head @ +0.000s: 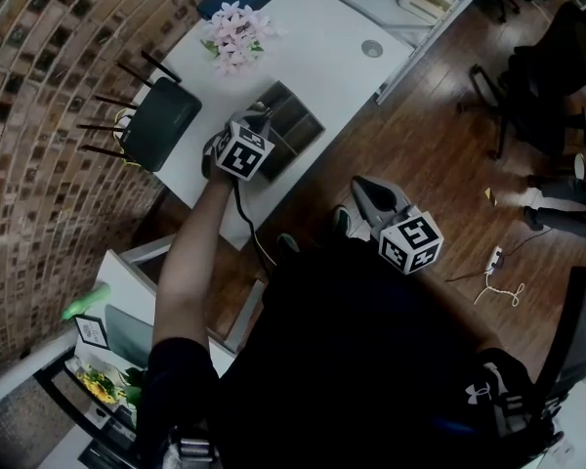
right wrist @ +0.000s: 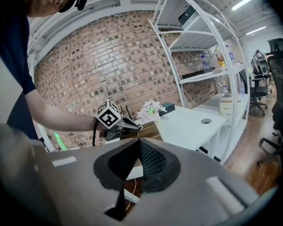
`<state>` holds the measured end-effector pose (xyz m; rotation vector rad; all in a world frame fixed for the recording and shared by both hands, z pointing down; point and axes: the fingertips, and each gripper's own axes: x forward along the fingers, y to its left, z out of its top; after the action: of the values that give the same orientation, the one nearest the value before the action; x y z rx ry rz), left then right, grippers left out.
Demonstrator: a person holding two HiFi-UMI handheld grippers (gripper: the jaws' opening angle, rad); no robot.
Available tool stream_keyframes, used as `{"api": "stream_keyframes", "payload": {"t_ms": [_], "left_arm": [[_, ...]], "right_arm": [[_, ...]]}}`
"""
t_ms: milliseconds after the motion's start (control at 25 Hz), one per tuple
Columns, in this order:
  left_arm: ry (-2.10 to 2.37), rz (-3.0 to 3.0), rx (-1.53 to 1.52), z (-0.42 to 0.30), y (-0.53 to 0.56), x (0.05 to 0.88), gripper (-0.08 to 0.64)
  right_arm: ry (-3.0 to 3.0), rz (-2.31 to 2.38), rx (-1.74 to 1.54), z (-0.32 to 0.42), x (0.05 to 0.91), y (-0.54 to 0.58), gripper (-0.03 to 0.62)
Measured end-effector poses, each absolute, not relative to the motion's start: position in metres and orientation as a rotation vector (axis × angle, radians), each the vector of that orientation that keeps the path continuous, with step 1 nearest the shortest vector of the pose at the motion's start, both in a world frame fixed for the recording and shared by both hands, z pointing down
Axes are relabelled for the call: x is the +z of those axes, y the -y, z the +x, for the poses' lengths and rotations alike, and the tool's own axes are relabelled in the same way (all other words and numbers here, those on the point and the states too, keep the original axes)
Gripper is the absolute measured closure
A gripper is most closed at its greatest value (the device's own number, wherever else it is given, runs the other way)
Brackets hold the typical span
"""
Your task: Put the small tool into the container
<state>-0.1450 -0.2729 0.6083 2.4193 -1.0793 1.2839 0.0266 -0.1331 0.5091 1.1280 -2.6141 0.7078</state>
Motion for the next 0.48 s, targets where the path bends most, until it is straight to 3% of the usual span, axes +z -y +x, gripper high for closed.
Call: {"api": "stream_keyframes", "payload": {"t_ms": [480], "left_arm": [[1.116, 2.416, 1.273, -0.1468, 0.2715, 0.6083, 0.523]], "right_arm": [[2.619, 1.123, 0.712, 0.025, 0.5085, 0.1311, 0.589]]}}
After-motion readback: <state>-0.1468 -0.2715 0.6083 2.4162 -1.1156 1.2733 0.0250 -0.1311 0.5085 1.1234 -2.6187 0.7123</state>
